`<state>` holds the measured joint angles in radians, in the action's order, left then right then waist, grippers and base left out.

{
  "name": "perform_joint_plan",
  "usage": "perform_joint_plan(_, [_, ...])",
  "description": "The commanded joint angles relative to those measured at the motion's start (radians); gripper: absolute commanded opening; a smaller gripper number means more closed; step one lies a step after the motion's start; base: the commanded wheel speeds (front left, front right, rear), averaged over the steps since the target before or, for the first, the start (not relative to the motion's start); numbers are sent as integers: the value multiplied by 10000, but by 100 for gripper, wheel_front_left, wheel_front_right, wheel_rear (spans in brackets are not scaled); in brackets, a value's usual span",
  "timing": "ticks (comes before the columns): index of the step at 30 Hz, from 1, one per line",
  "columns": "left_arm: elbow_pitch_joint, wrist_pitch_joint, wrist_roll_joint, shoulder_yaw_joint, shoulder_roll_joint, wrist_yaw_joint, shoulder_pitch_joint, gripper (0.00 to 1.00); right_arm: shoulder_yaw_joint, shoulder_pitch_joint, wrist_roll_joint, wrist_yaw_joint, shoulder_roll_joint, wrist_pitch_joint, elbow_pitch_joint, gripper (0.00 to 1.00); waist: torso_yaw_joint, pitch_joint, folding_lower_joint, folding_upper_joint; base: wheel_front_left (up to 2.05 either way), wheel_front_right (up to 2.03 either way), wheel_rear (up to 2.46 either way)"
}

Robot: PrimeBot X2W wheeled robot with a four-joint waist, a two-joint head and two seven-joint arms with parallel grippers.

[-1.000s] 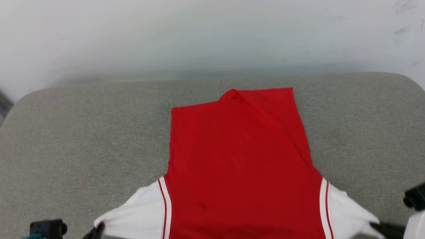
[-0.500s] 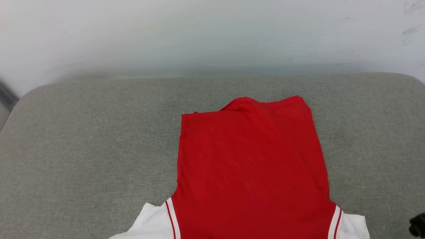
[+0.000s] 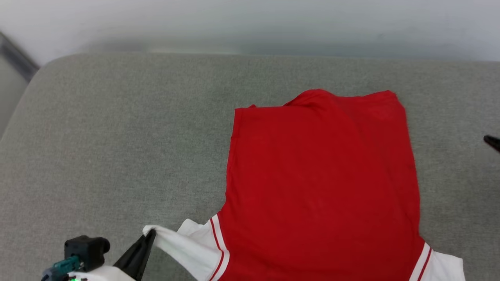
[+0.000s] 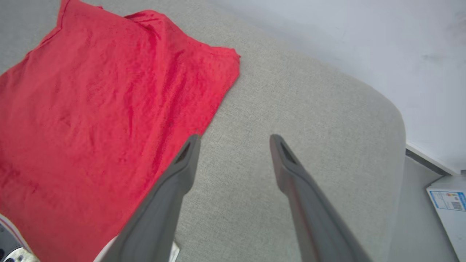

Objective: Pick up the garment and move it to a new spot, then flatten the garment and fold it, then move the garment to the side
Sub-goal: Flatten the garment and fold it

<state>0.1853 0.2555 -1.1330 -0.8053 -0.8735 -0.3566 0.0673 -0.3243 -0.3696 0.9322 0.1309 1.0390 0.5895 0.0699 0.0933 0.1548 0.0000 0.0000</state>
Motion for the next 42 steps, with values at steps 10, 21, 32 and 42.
perform_joint_plan(10, [-134, -88, 1167, -234, 1245, 481, 2215, 0, -283, -5880, -2213, -4, -2051, 6161, -2396, 100, 1891, 3305, 0, 0, 0, 0, 0])
perform_joint_plan(21, [-429, 6, 1610, -78, 1792, 614, 2903, 0, -769, -5666, -3117, -4, -2906, 6191, -4024, 100, 2147, 4480, 0, 0, 0, 0, 0])
perform_joint_plan(32, [-814, 50, 1635, 127, 1812, 688, 2626, 0, -1024, -5914, -2712, -4, -2826, 4926, -3868, 0, 1749, 3927, 0, 0, 0, 0, 0])
perform_joint_plan(42, [-870, 82, 1411, 339, 1470, 473, 1689, 0, -1988, -5649, -1503, -4, -1575, 3592, -2258, 0, 879, 1971, 0, 0, 0, 0, 0])
